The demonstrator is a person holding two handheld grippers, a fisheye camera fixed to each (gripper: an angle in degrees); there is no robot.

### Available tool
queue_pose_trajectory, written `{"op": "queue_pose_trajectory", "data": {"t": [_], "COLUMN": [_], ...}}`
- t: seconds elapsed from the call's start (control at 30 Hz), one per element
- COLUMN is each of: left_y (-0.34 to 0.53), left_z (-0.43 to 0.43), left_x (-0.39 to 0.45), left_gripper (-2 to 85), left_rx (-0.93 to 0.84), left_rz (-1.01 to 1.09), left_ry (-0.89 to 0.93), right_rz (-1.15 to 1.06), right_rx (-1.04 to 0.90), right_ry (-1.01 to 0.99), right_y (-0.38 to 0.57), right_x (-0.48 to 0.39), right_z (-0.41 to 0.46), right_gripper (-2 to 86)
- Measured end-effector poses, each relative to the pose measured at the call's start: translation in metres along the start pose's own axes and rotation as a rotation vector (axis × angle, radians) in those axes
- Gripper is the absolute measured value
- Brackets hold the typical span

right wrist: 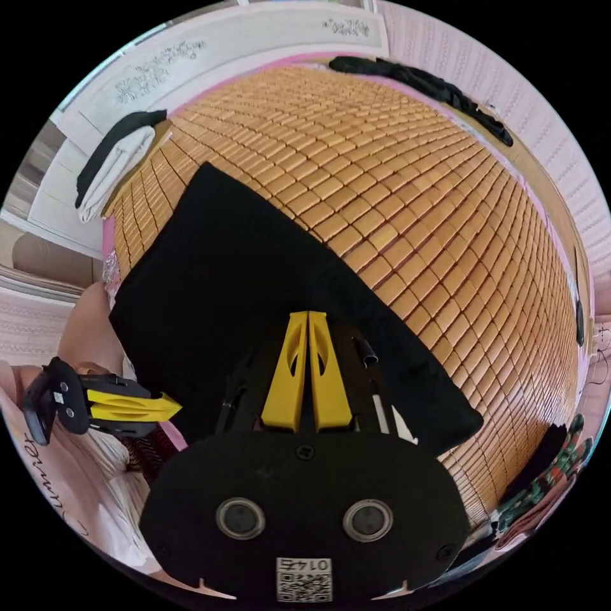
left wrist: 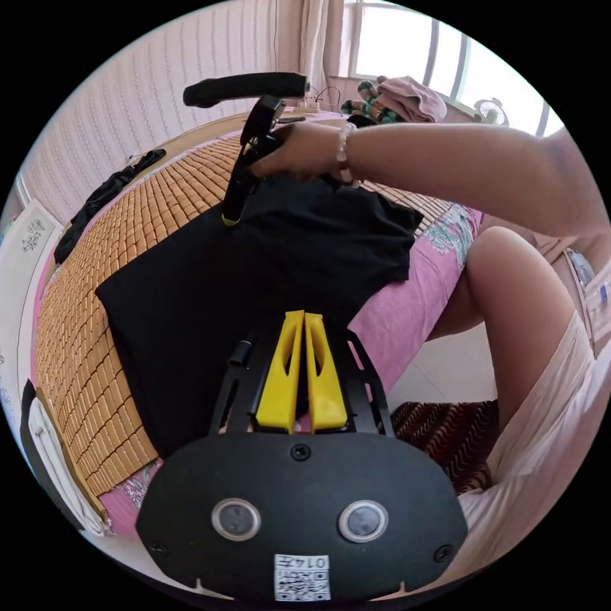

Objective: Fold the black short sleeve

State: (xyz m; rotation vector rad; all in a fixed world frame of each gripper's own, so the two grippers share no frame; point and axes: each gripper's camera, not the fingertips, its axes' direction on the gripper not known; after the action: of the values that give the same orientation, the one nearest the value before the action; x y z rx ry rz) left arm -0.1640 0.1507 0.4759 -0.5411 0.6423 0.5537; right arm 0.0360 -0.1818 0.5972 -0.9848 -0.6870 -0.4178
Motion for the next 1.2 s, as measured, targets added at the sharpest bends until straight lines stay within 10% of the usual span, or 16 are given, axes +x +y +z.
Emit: {"op": "queue_pose_trajectory", "data": {"t": [0.33, 0.97, 1.2], "left_y": [0.008, -0.07, -0.085], "left_z": [0.021, 0.078, 0.085], "left_x": [0.009, 0.073, 0.079], "left_gripper": [-0.7, 16.0, 2.7], "left_rx": [0.025, 0.184, 0.114], "left_rz": [-0.041, 0.185, 0.154], "left_ry": [0.063, 0.253, 0.174], "right_rz": [0.028, 0.673, 0.646], "right_rx": [-0.04, 0.335, 0.632], "right_ry": [0.024, -0.416, -0.581], "right_y": [-0.029, 0.299, 0.336], "right_x": [0.023, 0.092, 0.105], "right_z": [-0.003, -0.011, -0.024], "right_gripper": [-0.4, 2.1, 5.9]}}
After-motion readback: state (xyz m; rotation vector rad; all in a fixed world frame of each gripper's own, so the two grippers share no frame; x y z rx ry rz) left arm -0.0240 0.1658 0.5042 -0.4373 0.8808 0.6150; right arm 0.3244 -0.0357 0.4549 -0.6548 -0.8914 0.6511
